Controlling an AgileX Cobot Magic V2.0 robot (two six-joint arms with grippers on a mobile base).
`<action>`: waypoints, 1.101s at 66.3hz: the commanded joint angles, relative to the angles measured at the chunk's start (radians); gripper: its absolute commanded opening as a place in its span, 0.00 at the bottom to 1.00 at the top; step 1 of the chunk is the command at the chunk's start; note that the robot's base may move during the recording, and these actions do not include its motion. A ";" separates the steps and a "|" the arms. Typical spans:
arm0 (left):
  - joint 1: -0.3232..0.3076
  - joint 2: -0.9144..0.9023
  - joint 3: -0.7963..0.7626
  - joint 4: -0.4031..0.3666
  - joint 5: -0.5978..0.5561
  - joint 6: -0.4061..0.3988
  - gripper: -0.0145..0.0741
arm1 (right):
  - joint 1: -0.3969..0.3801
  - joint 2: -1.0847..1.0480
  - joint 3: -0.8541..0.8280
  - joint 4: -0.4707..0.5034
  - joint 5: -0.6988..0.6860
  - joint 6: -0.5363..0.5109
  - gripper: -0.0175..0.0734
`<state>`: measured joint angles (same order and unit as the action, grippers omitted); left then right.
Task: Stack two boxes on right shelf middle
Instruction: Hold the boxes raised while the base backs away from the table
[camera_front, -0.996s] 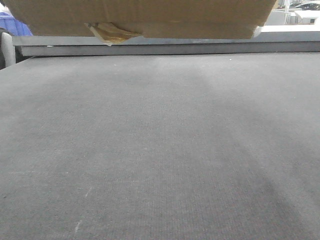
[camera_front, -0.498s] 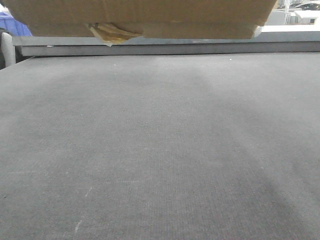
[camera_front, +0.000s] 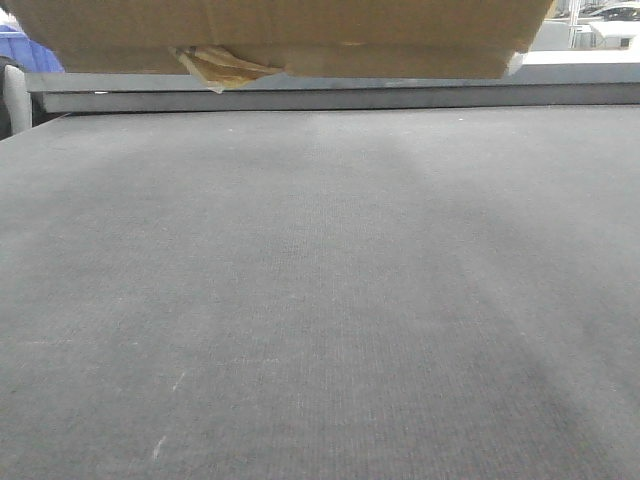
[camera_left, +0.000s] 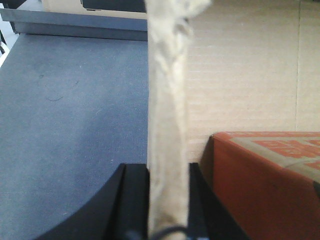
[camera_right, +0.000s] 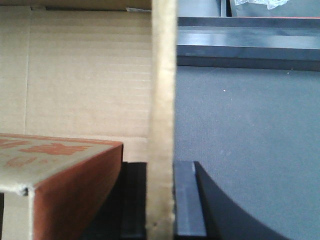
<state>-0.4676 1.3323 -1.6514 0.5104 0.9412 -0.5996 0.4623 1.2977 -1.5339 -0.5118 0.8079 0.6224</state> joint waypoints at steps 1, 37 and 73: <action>0.003 -0.022 -0.006 0.043 -0.011 -0.008 0.04 | -0.008 -0.025 -0.005 -0.061 -0.031 -0.001 0.02; 0.003 -0.022 -0.006 0.043 -0.011 -0.008 0.04 | -0.008 -0.025 -0.005 -0.061 -0.031 -0.001 0.02; 0.003 -0.022 -0.006 0.043 -0.011 -0.008 0.04 | -0.008 -0.025 -0.005 -0.061 -0.031 -0.001 0.02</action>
<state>-0.4676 1.3282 -1.6514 0.5143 0.9435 -0.6017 0.4623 1.2953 -1.5322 -0.5118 0.8000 0.6224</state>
